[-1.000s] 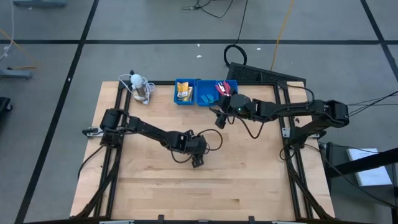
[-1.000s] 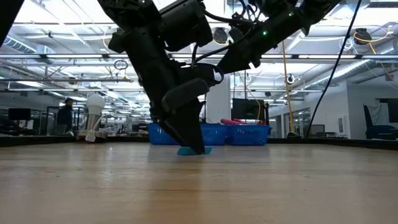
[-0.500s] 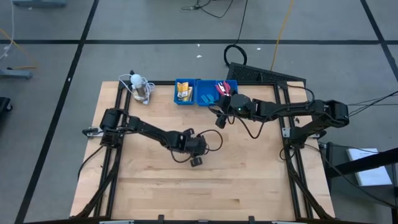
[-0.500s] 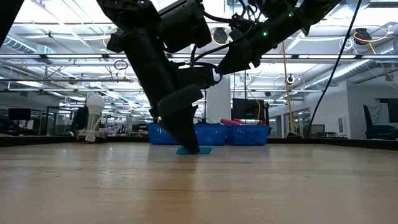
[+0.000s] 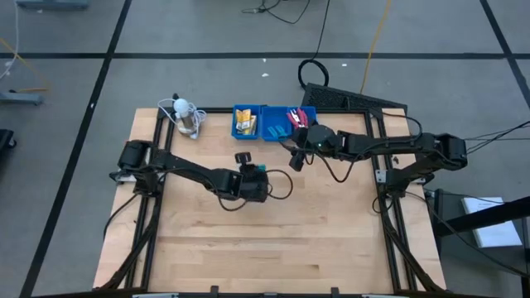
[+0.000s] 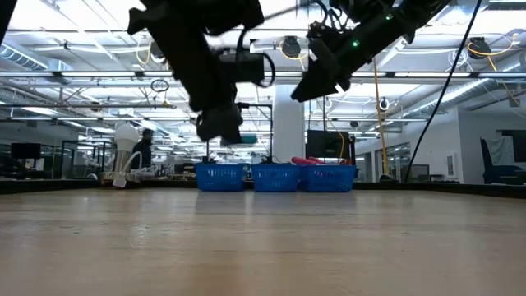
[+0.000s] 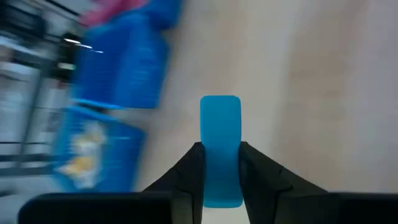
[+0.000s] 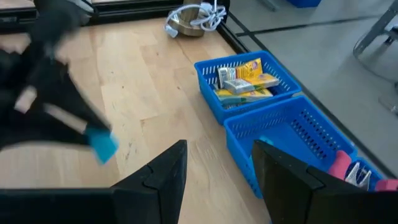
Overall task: Pick & Place School Supplies
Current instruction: Put the blue eraser into the middle blue bin, then return to Home Position
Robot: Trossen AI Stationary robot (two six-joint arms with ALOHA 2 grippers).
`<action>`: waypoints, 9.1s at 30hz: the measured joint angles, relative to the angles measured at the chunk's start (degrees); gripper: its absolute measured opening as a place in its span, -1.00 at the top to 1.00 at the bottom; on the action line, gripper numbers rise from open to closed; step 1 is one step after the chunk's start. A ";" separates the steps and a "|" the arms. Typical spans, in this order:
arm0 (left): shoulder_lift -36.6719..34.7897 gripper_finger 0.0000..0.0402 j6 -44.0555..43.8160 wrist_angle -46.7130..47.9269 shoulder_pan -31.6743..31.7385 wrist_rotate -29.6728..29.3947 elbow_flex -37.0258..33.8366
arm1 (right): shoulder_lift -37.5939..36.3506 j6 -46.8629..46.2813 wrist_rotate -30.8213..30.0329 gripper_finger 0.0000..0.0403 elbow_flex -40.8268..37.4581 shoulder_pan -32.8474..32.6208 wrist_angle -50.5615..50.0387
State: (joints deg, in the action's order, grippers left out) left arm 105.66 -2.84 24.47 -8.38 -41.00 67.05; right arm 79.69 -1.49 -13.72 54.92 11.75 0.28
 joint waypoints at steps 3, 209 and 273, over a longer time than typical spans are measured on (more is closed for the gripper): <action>-1.83 0.61 3.38 -0.07 0.07 -5.73 0.05 | -1.36 -2.24 0.31 0.15 -0.61 0.19 -2.23; -105.30 -0.85 -1.47 -14.36 23.74 34.91 -58.66 | -77.89 -0.79 15.28 0.02 -54.06 -14.23 2.75; -105.30 -0.90 -1.45 -14.42 23.74 34.92 -58.66 | -77.88 -0.81 15.31 0.02 -54.12 -14.23 2.75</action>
State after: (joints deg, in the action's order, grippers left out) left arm 0.36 -4.29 10.04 15.35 -6.08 8.38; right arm 1.81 -2.31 1.60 0.80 -2.48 3.03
